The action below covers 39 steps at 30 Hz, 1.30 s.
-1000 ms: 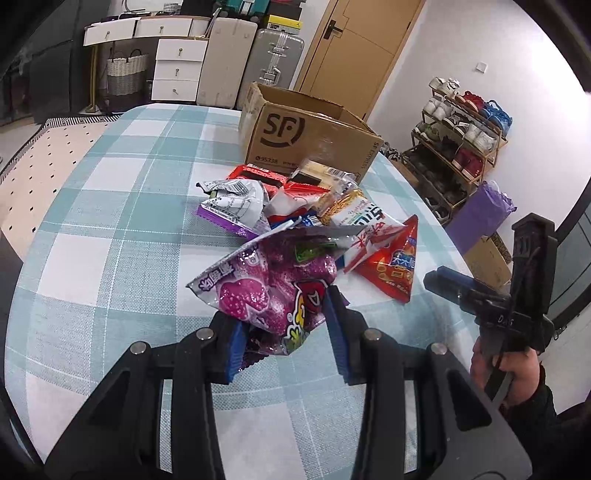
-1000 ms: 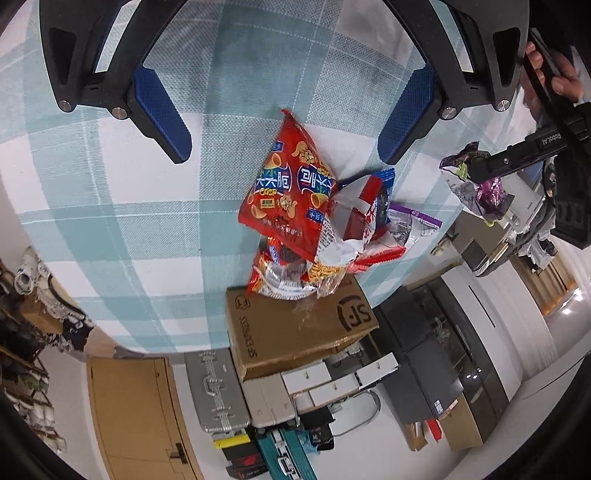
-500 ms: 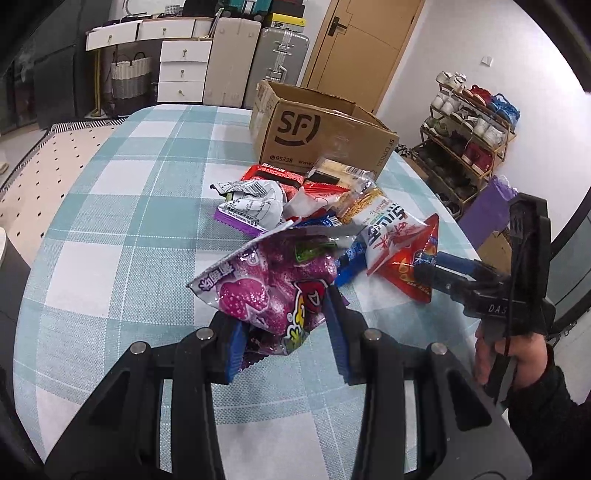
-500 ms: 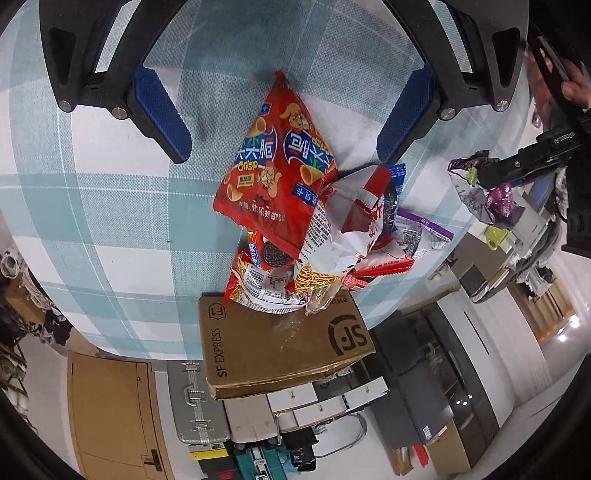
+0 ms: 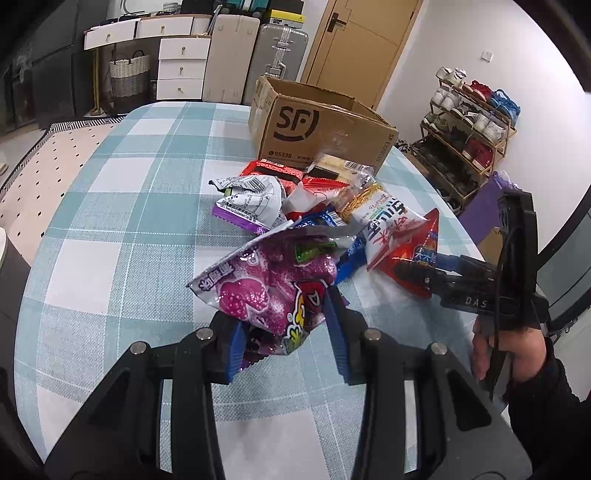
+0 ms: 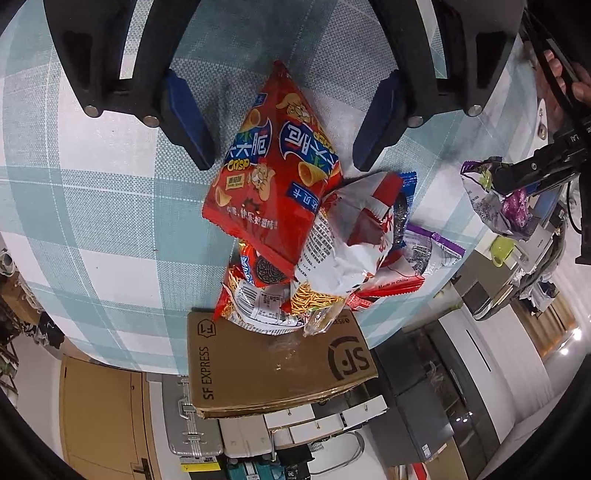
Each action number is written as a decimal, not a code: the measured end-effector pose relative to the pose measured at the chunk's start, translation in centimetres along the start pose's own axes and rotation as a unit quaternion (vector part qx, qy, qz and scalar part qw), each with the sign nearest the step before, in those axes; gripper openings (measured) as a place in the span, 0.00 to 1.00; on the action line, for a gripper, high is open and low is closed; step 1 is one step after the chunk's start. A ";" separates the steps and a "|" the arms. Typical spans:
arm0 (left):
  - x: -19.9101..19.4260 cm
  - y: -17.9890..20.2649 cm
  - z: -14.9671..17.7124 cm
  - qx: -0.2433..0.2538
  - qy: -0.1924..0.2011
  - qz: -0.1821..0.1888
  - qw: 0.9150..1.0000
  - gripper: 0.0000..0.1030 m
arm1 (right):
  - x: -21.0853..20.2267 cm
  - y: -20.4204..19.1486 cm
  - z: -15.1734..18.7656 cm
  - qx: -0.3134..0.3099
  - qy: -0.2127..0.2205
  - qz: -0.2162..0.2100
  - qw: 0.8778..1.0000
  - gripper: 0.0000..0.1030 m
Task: Organize snacks
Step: 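Grasp the red chips bag with the right tool while the left tool holds the pink bag, then lift both held bags and carry them over the cardboard box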
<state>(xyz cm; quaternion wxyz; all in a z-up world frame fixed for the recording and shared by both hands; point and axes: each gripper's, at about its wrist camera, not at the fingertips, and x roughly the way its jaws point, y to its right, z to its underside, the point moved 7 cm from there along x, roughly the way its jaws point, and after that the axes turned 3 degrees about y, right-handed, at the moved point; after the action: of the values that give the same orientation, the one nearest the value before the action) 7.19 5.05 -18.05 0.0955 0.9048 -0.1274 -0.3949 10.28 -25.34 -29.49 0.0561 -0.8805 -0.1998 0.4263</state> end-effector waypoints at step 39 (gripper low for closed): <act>-1.7 0.7 1.1 0.007 -0.007 -0.003 1.000 0.35 | -4.2 0.4 1.4 0.038 0.046 -0.021 0.998 0.45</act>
<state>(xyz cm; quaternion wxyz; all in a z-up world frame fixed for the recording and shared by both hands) 5.15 4.81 -17.44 0.0871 0.9031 -0.1283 -0.4005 7.00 -27.50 -27.43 0.1073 -0.8918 -0.1996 0.3916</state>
